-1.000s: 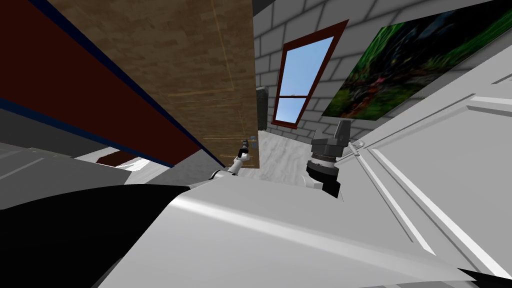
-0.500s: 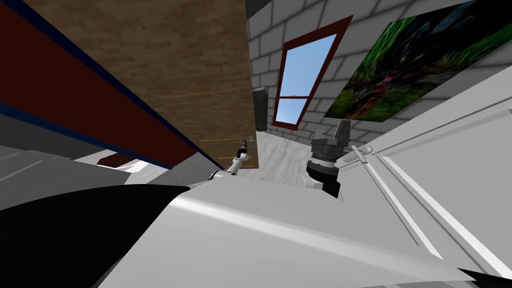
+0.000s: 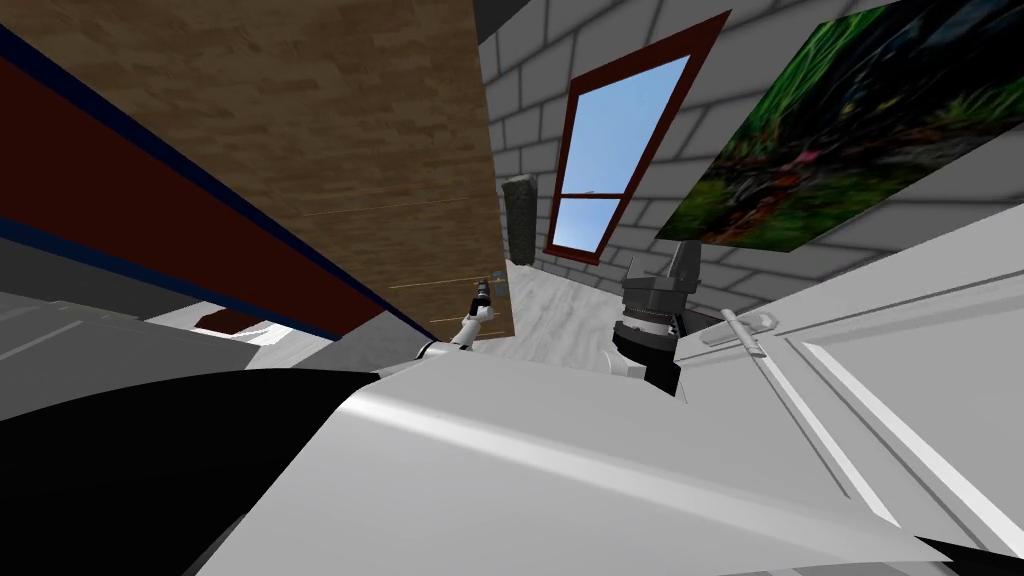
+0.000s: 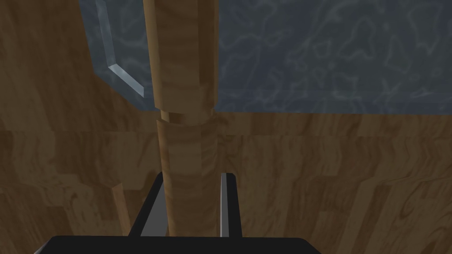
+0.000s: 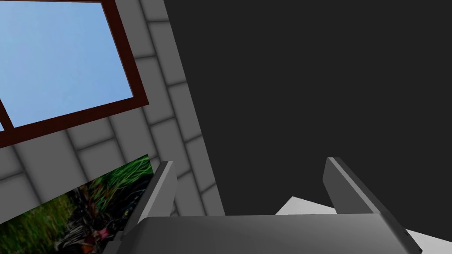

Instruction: Push the door open

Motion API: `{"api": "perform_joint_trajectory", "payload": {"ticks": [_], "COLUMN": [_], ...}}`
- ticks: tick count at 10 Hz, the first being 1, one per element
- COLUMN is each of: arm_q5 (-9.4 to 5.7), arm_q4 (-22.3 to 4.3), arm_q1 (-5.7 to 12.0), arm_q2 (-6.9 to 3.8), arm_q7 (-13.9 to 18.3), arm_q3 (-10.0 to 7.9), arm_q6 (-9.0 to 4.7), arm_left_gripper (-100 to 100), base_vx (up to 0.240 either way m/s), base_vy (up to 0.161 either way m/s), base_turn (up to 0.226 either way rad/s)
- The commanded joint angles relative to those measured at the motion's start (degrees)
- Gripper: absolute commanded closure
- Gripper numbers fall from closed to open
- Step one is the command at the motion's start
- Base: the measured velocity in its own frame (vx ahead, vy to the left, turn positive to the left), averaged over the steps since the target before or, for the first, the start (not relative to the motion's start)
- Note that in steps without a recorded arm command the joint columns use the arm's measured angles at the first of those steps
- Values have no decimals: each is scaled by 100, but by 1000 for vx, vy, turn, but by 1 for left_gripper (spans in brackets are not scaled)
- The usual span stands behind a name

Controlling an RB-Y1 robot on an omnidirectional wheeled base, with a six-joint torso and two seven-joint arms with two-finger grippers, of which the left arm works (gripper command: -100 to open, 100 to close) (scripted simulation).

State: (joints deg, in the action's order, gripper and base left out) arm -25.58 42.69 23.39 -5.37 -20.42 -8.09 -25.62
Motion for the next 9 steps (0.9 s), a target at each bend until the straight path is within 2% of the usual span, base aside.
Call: {"api": "perform_joint_trajectory", "payload": {"ticks": [1,9], "arm_q5": [-60,-357], "arm_q4": [10,-42], "arm_q1": [21,-9], "arm_q2": [-58,-252], "arm_q7": [-79,-359], "arm_q3": [-145,-727], "arm_q6": [-24,-96], "arm_left_gripper": [100,100], "base_vx": [211,187], "base_vy": [-75,-98], "base_turn": [75,75]}}
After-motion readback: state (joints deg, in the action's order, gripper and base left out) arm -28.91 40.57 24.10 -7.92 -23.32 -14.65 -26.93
